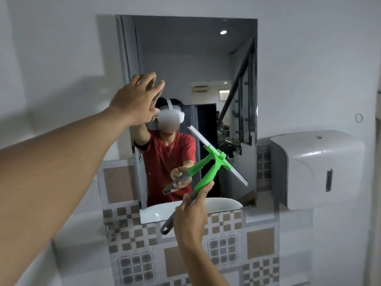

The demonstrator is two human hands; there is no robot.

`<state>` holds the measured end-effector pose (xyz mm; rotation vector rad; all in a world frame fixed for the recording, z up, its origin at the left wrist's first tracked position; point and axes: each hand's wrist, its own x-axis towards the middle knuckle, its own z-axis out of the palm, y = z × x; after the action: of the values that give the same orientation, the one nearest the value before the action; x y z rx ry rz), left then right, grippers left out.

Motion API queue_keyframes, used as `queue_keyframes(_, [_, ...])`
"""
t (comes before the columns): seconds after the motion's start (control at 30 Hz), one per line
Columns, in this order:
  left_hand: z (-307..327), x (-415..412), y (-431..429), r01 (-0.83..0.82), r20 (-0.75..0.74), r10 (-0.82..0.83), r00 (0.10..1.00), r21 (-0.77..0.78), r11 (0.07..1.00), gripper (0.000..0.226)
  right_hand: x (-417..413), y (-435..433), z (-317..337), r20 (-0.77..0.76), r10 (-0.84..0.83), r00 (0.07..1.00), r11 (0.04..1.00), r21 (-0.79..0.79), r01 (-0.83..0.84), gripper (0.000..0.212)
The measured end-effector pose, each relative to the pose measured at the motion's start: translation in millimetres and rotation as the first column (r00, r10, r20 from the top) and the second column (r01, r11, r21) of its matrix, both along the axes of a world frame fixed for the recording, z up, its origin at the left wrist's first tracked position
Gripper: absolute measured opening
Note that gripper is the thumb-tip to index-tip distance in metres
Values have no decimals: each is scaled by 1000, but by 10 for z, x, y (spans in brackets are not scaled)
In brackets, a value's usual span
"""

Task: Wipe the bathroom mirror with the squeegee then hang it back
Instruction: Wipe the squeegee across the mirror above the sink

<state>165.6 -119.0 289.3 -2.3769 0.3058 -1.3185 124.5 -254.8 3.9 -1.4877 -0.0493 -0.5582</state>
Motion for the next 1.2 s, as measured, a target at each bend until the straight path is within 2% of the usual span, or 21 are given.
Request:
queue_keyframes(0.13, [12,-6,-7,-8,-14,8,1000,-2,1000,82,-71,166,42,60,8,998,991,-131,0,92])
queue_keyframes(0.33, [14,20,20,-12,0,12,1000,-3,1000,82,-110,124,26,156,19,988,927,-374,42,97])
queue_keyframes(0.4, [9,36,32,-8,7,8,1000,-5,1000,82,-103,71,-16,206,27,978,841,-534,89,95])
queue_keyframes(0.47, [-1,44,36,-3,12,3,1000,-8,1000,82,-84,20,-52,214,32,976,702,-700,131,93])
queue_keyframes(0.63, [-5,54,40,-7,11,7,1000,-8,1000,80,-38,-285,17,200,13,980,438,-882,174,104])
queue_keyframes(0.83, [-36,65,30,7,17,-7,1000,-18,1000,80,-33,-872,138,271,40,962,167,-951,261,90])
queue_keyframes(0.93, [-47,63,12,10,18,-10,1000,-25,1000,81,12,-1152,252,338,30,941,77,-939,335,89])
queue_keyframes(1.2, [-494,-9,-62,94,156,-75,985,-118,989,66,153,-1620,410,385,8,923,-21,-922,386,92])
